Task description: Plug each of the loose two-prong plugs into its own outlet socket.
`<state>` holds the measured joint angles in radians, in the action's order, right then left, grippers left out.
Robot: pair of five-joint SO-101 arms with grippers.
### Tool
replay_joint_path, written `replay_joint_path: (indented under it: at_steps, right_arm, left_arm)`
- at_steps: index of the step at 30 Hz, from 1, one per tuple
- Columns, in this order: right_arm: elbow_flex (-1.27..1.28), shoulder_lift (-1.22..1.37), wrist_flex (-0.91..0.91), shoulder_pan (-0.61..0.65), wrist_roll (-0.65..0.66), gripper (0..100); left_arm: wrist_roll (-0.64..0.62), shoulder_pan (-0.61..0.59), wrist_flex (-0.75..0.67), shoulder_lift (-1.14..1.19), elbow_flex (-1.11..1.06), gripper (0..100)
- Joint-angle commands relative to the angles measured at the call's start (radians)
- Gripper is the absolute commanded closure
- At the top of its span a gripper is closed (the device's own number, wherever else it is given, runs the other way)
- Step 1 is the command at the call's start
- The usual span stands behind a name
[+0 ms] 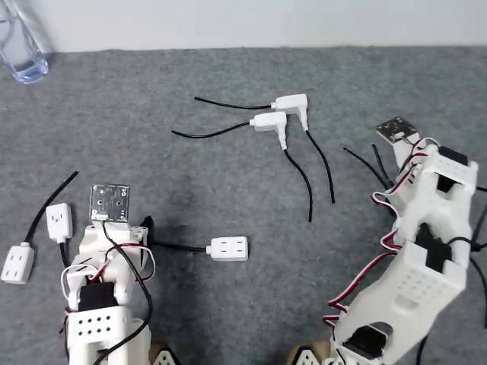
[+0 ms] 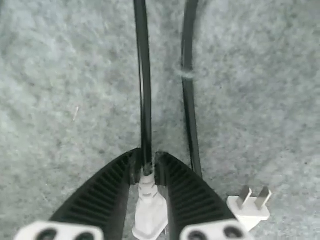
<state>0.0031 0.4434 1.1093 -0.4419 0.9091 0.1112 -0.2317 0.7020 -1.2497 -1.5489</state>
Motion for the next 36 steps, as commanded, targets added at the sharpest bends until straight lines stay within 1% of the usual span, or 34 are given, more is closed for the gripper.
replay_joint_path:
  at_steps: [1,3,5,8,10,13,16,17,20,21,22,23,28,29,30,32,33,36]
  right_arm:
    - [-0.048,-0.067,0.053,-0.015,0.0,99.1]
    - [-0.048,-0.128,0.11,-0.012,-0.005,99.1]
    - [-0.048,-0.197,0.168,0.004,-0.048,99.1]
    - [-0.048,-0.292,0.266,0.027,-0.149,99.1]
    - [-0.048,-0.337,0.344,0.051,-0.239,99.1]
    - [-0.048,-0.358,0.475,0.091,-0.473,99.1]
    - [-0.048,-0.349,0.564,0.14,-0.681,99.0]
    - [-0.048,-0.343,0.585,0.162,-0.767,99.0]
    - [-0.043,-0.314,0.616,0.24,-1.115,99.0]
    - [-0.046,-0.305,0.642,0.262,-1.2,99.0]
    - [-0.046,-0.297,0.657,0.28,-1.252,99.0]
    - [-0.046,-0.286,0.659,0.302,-1.272,99.0]
    - [-0.04,-0.246,0.667,0.433,-1.281,99.1]
    - [-0.04,-0.239,0.667,0.449,-1.306,99.1]
    - [-0.04,-0.231,0.661,0.458,-1.373,99.1]
    - [-0.041,-0.216,0.656,0.458,-1.58,99.1]
    - [-0.043,-0.205,0.639,0.456,-1.646,99.1]
    - [-0.046,-0.171,0.587,0.443,-1.674,99.1]
  left_arm:
    - [0.009,0.008,-0.026,-0.006,0.004,80]
    - [0.009,0.008,-0.026,-0.006,0.004,80]
    - [0.009,0.008,-0.026,-0.006,0.004,80]
    - [0.009,0.009,-0.026,-0.006,0.004,80]
    - [0.009,0.009,-0.026,-0.006,0.004,80]
    - [0.009,0.009,-0.026,-0.006,0.004,80]
    - [0.009,0.009,-0.025,-0.006,0.004,80]
    - [0.009,0.009,-0.023,-0.006,0.004,80]
    - [0.009,0.009,-0.025,-0.009,-0.004,80]
    - [0.009,0.009,-0.025,-0.011,-0.004,80]
    - [0.009,0.009,-0.025,-0.011,-0.004,80]
    - [0.009,0.009,-0.025,-0.011,-0.004,80]
    - [0.009,0.009,-0.026,-0.011,-0.004,80]
    - [0.009,0.009,-0.026,-0.011,-0.004,80]
    - [0.009,0.011,-0.026,-0.011,-0.004,80]
    - [0.009,0.011,-0.026,-0.011,-0.004,80]
    - [0.009,0.011,-0.026,-0.011,-0.004,80]
    - [0.009,0.011,-0.026,-0.011,-0.004,80]
